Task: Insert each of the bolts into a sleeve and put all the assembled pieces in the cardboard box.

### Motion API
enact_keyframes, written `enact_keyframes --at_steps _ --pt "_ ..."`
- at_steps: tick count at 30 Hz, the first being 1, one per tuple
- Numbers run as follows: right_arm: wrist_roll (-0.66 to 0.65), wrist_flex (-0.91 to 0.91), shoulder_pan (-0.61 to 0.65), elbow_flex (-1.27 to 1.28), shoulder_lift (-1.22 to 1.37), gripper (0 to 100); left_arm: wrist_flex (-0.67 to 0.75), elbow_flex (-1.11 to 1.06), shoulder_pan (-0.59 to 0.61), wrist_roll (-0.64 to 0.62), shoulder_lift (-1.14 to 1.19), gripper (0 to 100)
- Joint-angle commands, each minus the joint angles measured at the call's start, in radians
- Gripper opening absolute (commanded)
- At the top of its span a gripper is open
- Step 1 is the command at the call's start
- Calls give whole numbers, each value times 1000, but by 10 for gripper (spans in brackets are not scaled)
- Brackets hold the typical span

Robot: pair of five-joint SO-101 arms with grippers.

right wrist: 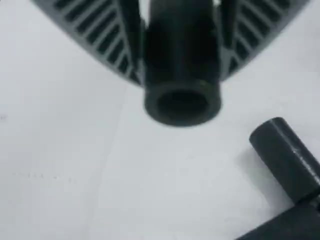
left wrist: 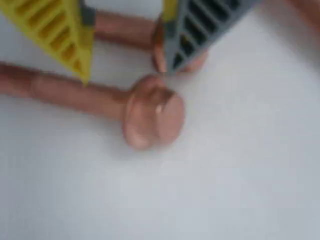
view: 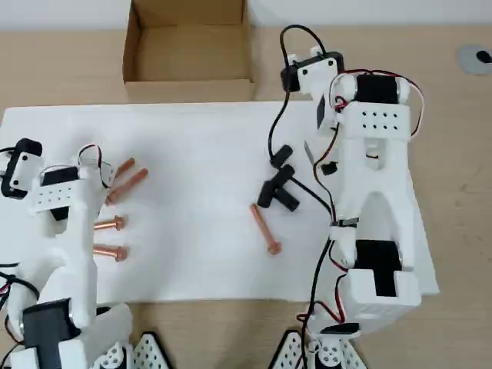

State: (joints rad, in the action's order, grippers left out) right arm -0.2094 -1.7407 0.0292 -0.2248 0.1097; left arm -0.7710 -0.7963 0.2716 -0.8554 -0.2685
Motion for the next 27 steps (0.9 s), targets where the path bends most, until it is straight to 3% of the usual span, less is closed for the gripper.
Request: enact_keyframes --at_steps 1,4,10,23,27 --pt "-12 -6 10 1 -56 10 97 -41 -2 -11 -2 114" --pt "-12 -21 12 -2 -56 10 169 -92 -2 -11 -1 114" --pt "-12 -26 12 -1 -56 10 166 -112 -8 -12 1 116" --pt "-12 -43 12 -4 -58 10 -35 -110 -2 58 1 112" --pt "-12 -43 12 -4 -58 10 -25 -100 -2 74 1 22"
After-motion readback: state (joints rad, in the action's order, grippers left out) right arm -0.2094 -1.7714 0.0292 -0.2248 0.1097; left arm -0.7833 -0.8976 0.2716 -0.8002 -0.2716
